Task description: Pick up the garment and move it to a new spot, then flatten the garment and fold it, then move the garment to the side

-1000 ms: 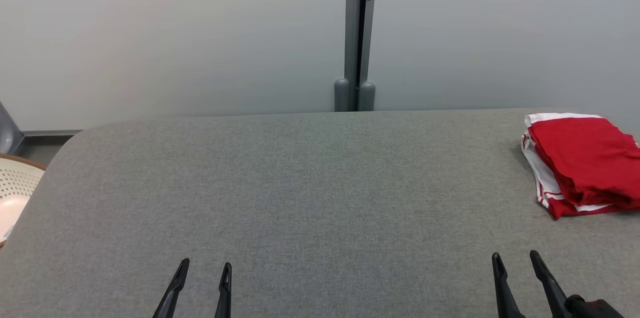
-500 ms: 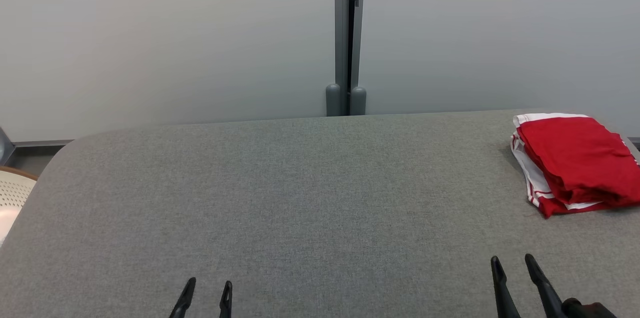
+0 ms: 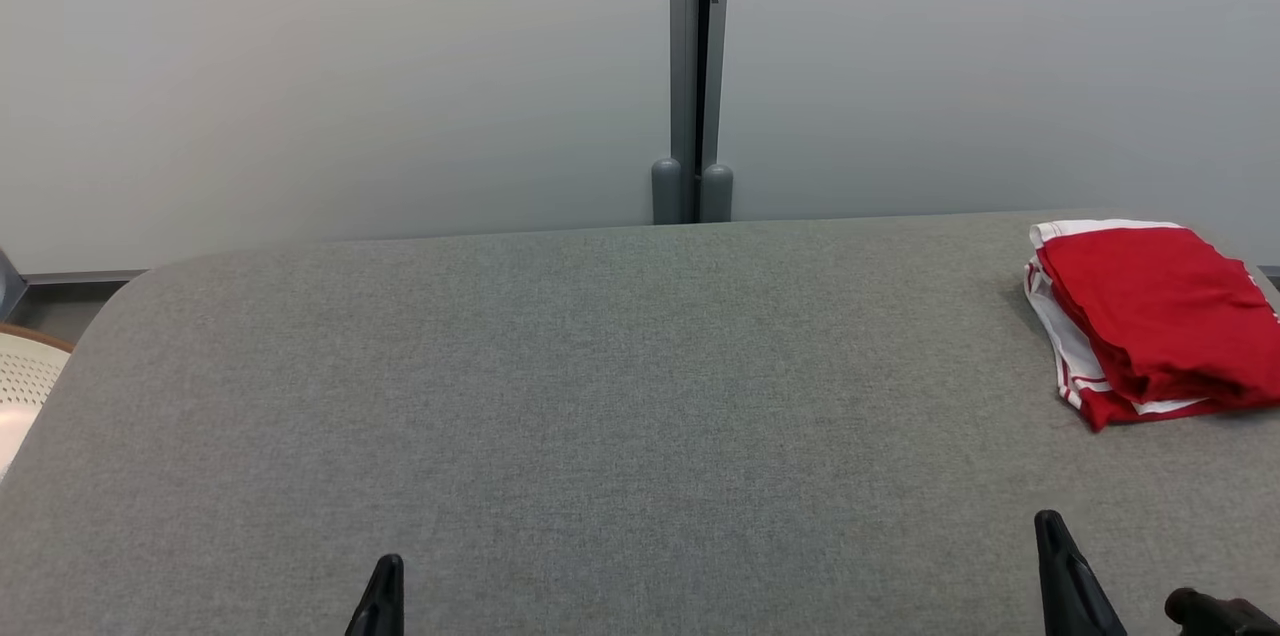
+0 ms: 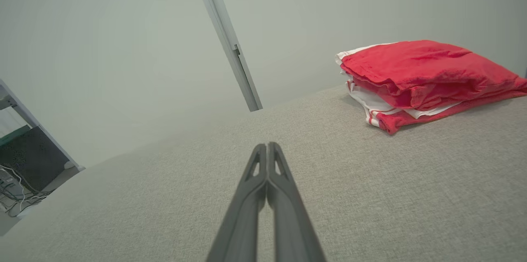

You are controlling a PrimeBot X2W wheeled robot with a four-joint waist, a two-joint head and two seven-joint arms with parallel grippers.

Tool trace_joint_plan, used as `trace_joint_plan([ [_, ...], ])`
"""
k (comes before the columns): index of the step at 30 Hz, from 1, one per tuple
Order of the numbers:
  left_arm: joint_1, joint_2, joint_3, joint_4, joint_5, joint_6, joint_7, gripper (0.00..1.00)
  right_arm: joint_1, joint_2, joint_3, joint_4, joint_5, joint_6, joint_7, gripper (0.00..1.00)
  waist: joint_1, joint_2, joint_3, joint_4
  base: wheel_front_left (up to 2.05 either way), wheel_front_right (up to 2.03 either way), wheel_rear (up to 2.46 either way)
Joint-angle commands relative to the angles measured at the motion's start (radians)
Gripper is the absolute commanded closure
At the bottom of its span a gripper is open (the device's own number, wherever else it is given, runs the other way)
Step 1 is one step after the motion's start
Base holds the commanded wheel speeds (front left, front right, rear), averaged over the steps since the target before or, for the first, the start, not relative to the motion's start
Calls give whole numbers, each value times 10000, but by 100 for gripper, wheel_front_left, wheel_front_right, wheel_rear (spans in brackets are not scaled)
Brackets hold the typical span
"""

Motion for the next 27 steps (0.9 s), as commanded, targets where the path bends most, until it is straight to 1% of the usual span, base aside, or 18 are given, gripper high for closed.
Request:
trace_joint_plan([
  [1, -426, 95, 105, -54, -647, -95, 91, 100, -363, -31, -110, -101, 596, 0, 138, 100, 0, -1, 22, 3, 0, 0, 0],
  [9, -837, 174, 250, 188, -2161, -241, 374, 100, -635, -23, -290, -61, 1944, -1, 474, 100, 0, -1, 104, 10, 0, 0, 0],
  [10, -837, 174, 250, 188, -2161, -241, 374, 100, -635, -23, -290, -61, 1944, -1, 474, 100, 0, -1, 104, 10, 0, 0, 0],
  [27, -1545, 277, 573, 524, -4913, -479, 918, 100, -1126, 4, -638, 2, 4425, 0, 1107, 100, 0, -1, 279, 24, 0, 0, 0],
])
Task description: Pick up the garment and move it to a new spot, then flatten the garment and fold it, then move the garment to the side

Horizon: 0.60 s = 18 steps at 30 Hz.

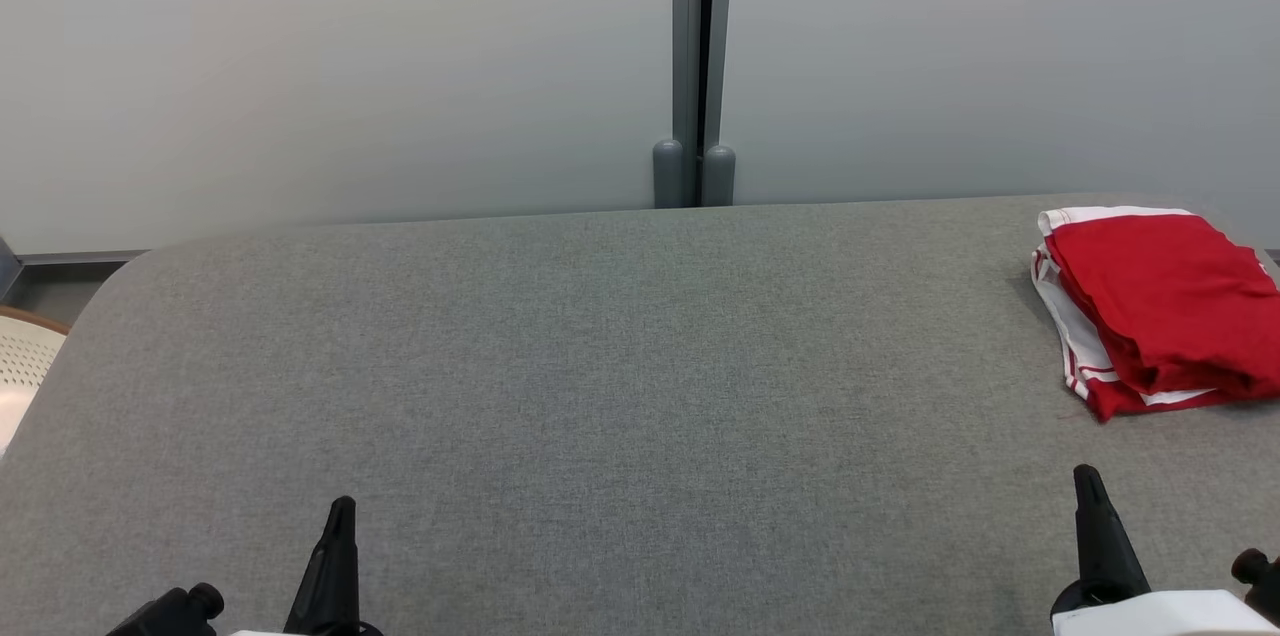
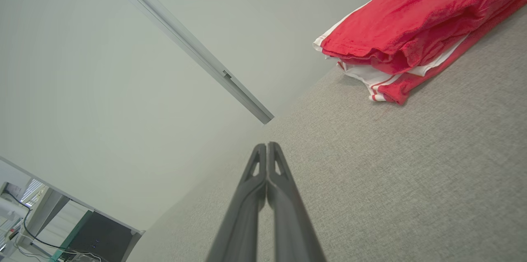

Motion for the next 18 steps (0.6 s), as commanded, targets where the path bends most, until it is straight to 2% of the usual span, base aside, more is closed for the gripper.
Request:
trace_joint_plan([
  [1, -328, 64, 91, -63, -370, -88, 56, 100, -272, -21, -67, -100, 347, 1, 89, 100, 0, 0, 15, 1, 0, 0, 0],
  [18, -925, 112, 443, 197, -2716, -280, 587, 100, -711, 13, -384, -43, 2502, 1, 654, 100, 0, 0, 200, 16, 0, 0, 0],
])
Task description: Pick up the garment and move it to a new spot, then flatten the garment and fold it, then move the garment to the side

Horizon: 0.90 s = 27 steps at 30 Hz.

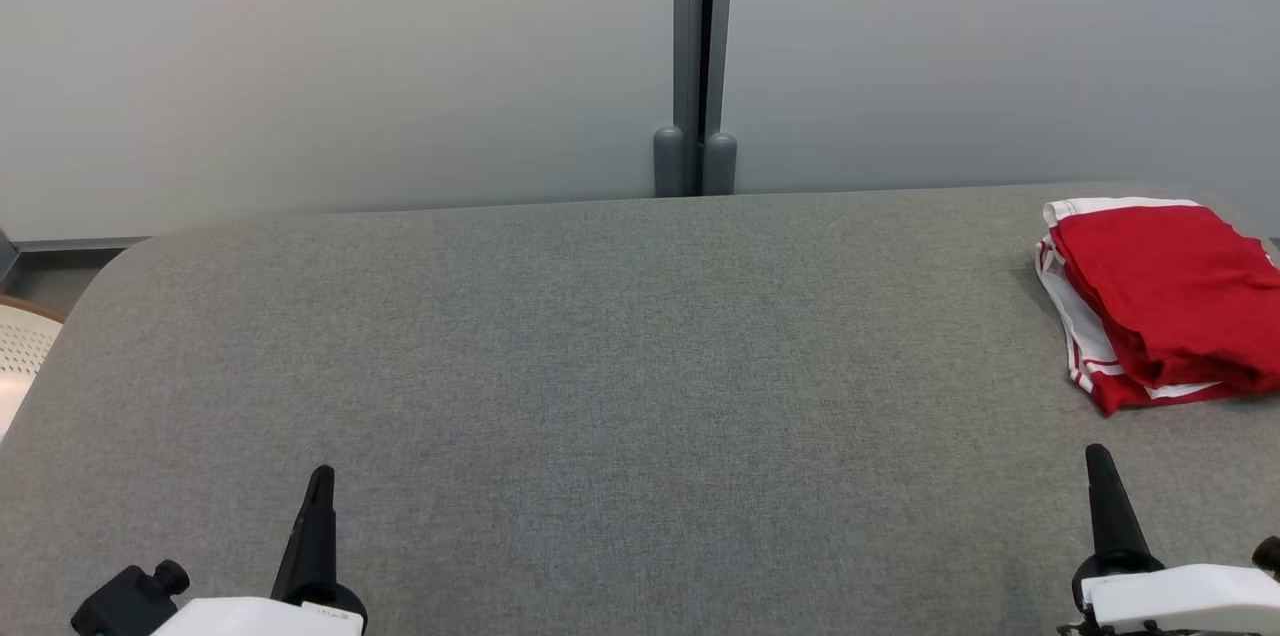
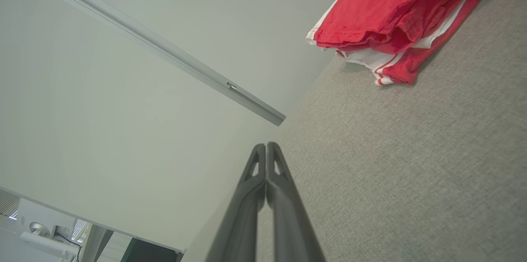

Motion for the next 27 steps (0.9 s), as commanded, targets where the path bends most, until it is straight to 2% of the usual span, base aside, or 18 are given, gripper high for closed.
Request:
trace_joint_plan([
  [1, -325, 73, 102, -40, -326, -53, 68, 100, -284, -21, -62, -88, 325, 1, 87, 100, 0, 0, 17, 2, 0, 0, 0],
  [27, -987, 72, 563, 283, -2920, -279, 724, 100, -739, 25, -440, -12, 2744, 1, 745, 100, 0, 0, 274, 22, 0, 0, 0],
])
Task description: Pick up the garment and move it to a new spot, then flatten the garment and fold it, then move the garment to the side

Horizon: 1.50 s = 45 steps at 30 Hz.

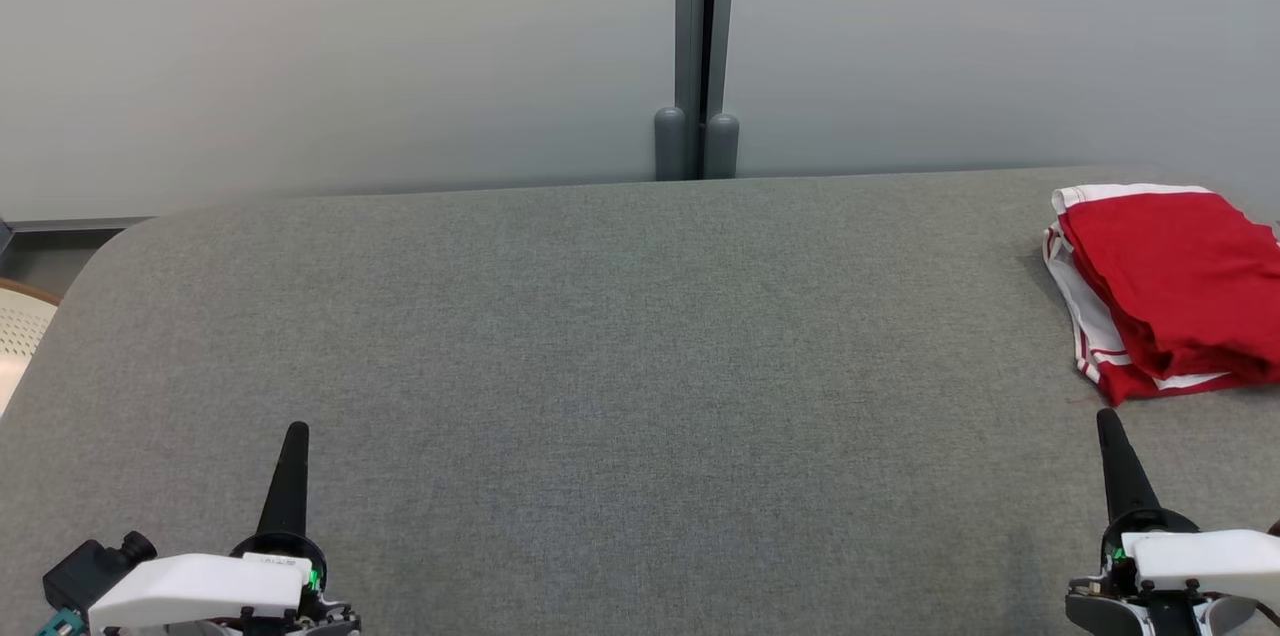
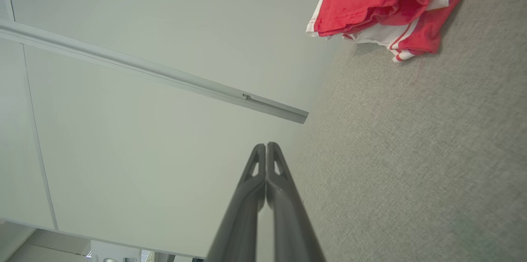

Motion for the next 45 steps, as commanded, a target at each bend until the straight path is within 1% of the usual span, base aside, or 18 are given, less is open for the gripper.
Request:
trace_joint_plan([
  [1, -223, 60, 83, -21, -221, -69, 62, 100, -168, -25, -60, -52, 194, 1, 80, 100, 0, 0, 10, 1, 0, 0, 0],
  [25, -742, 21, 481, 241, -2198, -232, 603, 100, -527, 18, -356, 16, 2062, 1, 596, 100, 0, 0, 257, 21, 0, 0, 0],
  [42, -1064, -15, 727, 397, -3305, -327, 927, 100, -740, 48, -520, 56, 3139, 0, 898, 100, 0, 0, 421, 34, 0, 0, 0],
  [45, -1045, -27, 736, 396, -3272, -331, 932, 100, -748, 51, -520, 55, 3116, 0, 893, 100, 0, 0, 427, 34, 0, 0, 0],
])
